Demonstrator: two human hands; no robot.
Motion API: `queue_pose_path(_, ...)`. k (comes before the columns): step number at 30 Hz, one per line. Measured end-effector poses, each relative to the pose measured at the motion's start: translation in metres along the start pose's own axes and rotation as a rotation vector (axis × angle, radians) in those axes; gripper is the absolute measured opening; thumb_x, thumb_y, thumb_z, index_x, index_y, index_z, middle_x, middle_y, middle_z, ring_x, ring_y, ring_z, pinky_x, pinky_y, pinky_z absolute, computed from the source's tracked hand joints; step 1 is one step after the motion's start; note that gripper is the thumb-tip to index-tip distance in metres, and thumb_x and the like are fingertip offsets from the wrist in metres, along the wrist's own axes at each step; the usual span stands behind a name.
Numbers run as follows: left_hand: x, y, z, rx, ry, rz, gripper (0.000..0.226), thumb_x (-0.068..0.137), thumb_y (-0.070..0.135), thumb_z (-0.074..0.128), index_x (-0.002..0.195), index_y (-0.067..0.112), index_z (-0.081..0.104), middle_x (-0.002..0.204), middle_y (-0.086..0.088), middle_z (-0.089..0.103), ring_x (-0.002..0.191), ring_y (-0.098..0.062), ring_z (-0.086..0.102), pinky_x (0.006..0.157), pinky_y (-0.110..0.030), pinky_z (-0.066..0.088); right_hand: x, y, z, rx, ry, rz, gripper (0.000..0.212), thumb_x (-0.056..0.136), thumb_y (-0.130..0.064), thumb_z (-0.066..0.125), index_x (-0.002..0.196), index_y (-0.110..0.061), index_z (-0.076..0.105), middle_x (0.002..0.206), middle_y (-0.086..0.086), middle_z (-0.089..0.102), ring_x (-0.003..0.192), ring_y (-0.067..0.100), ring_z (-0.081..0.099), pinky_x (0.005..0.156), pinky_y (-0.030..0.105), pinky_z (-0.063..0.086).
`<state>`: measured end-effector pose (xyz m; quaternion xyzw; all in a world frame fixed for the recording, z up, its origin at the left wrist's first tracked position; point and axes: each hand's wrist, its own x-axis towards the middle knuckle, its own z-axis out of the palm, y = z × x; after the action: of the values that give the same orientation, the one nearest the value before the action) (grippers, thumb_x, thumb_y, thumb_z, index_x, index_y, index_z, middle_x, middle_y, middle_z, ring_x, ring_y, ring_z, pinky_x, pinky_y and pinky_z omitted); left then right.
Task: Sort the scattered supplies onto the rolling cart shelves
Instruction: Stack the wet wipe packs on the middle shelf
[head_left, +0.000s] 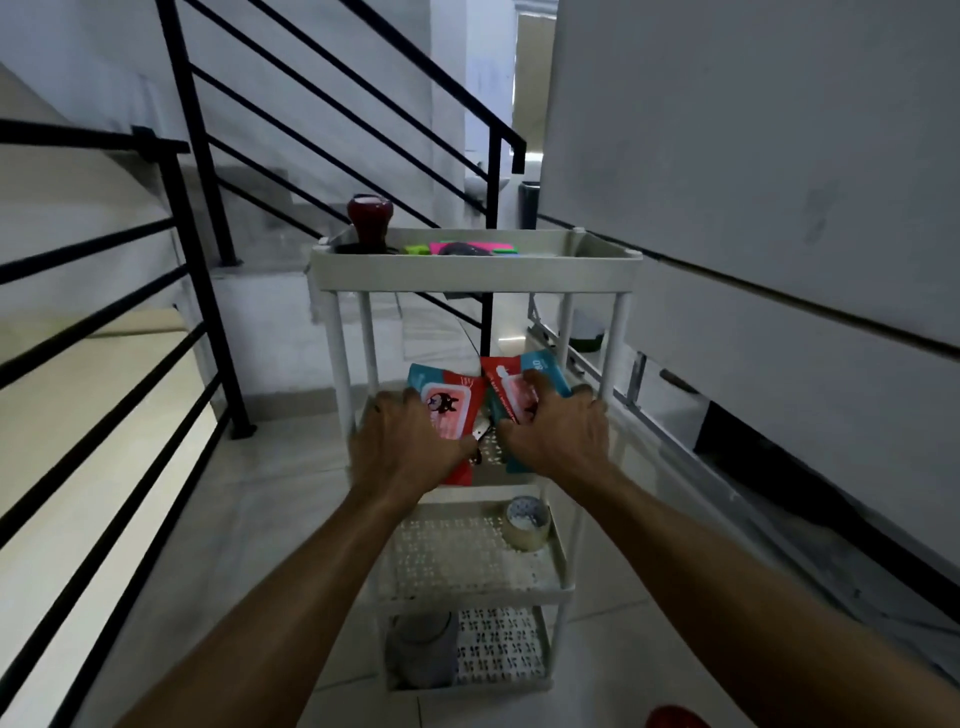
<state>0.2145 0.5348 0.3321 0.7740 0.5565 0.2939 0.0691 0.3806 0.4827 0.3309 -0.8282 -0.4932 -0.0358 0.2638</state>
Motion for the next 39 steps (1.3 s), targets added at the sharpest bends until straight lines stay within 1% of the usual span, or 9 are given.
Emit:
queue_pose_path(9, 0.046, 0.000, 0.013, -0.051, -0.097, -0.091, 0.093, 0.063, 0.080, 0.061, 0.132, 0.020, 0.043, 0.120, -0.012, 0.051, 0.109, -0.029, 0.054, 0.087, -0.041, 0.053, 0.051, -0.012, 0.020, -0.189, -0.028, 0.055, 0.082, 0.079, -0.067, 0.057, 0.142, -0.025, 0.027, 0.138, 0.020, 0.027, 0.123, 0.037, 0.032, 0.103, 0.048, 0.031)
queue_pose_path(14, 0.063, 0.015, 0.025, -0.052, -0.159, -0.154, 0.090, 0.063, 0.082, 0.060, 0.126, 0.018, 0.049, 0.119, -0.012, 0.055, 0.106, -0.029, 0.057, 0.091, -0.042, 0.050, 0.057, 0.005, 0.027, -0.248, -0.171, 0.097, 0.085, 0.080, -0.071, 0.053, 0.142, -0.015, 0.033, 0.137, 0.019, 0.029, 0.123, 0.034, 0.033, 0.104, 0.046, 0.032)
queue_pose_path(17, 0.070, 0.031, 0.036, -0.006, -0.152, -0.148, 0.086, 0.064, 0.081, 0.060, 0.124, 0.020, 0.050, 0.117, -0.009, 0.057, 0.095, -0.020, 0.054, 0.074, -0.029, 0.041, 0.051, 0.011, 0.027, -0.132, -0.219, 0.055, 0.091, 0.079, -0.069, 0.057, 0.147, -0.017, 0.024, 0.148, 0.020, 0.020, 0.136, 0.037, 0.024, 0.113, 0.050, 0.027)
queue_pose_path(20, 0.076, 0.047, 0.042, -0.024, -0.123, -0.146, 0.086, 0.061, 0.083, 0.061, 0.120, 0.020, 0.055, 0.112, -0.007, 0.058, 0.084, -0.016, 0.049, 0.061, -0.027, 0.034, 0.031, 0.015, 0.020, 0.046, -0.066, -0.131, 0.088, 0.080, -0.051, 0.068, 0.147, -0.018, 0.023, 0.151, 0.016, 0.021, 0.139, 0.032, 0.024, 0.114, 0.049, 0.029)
queue_pose_path(25, 0.083, 0.078, 0.047, -0.022, -0.100, -0.145, 0.093, 0.055, 0.085, 0.062, 0.120, 0.020, 0.053, 0.113, -0.010, 0.055, 0.099, -0.025, 0.057, 0.069, -0.030, 0.038, -0.025, 0.037, 0.014, 0.187, 0.093, -0.328, 0.069, 0.084, -0.027, 0.067, 0.142, -0.018, 0.031, 0.141, 0.006, 0.037, 0.128, 0.018, 0.036, 0.105, 0.034, 0.037)
queue_pose_path(28, 0.080, 0.097, 0.053, -0.039, -0.108, -0.133, 0.094, 0.056, 0.083, 0.064, 0.122, 0.018, 0.050, 0.115, -0.011, 0.054, 0.102, -0.027, 0.056, 0.070, -0.031, 0.037, -0.049, 0.063, 0.014, 0.188, 0.229, -0.444, 0.048, 0.079, -0.030, 0.062, 0.123, -0.018, 0.047, 0.121, 0.001, 0.051, 0.108, 0.012, 0.048, 0.089, 0.027, 0.048)
queue_pose_path(32, 0.072, 0.115, 0.067, -0.029, -0.138, -0.084, 0.097, 0.059, 0.079, 0.066, 0.129, 0.015, 0.045, 0.121, -0.013, 0.051, 0.109, -0.030, 0.053, 0.079, -0.035, 0.040, -0.050, 0.112, 0.003, 0.105, 0.248, -0.397, 0.033, 0.073, -0.043, 0.056, 0.098, -0.022, 0.049, 0.094, -0.005, 0.046, 0.083, 0.008, 0.039, 0.071, 0.026, 0.040)
queue_pose_path(35, 0.065, 0.119, 0.073, 0.026, -0.163, -0.064, 0.097, 0.061, 0.076, 0.067, 0.130, 0.013, 0.044, 0.124, -0.015, 0.049, 0.112, -0.031, 0.051, 0.084, -0.037, 0.041, -0.031, 0.143, -0.007, -0.055, 0.150, -0.298, 0.052, 0.071, -0.049, 0.058, 0.115, -0.023, 0.049, 0.113, 0.000, 0.052, 0.101, 0.015, 0.046, 0.091, 0.032, 0.044)
queue_pose_path(39, 0.062, 0.119, 0.080, 0.051, -0.177, -0.062, 0.095, 0.062, 0.075, 0.068, 0.132, 0.015, 0.043, 0.125, -0.015, 0.051, 0.112, -0.030, 0.052, 0.087, -0.038, 0.041, 0.009, 0.157, -0.024, -0.093, 0.027, -0.260, 0.077, 0.075, -0.050, 0.060, 0.143, -0.029, 0.031, 0.145, 0.003, 0.038, 0.134, 0.020, 0.032, 0.111, 0.041, 0.026)
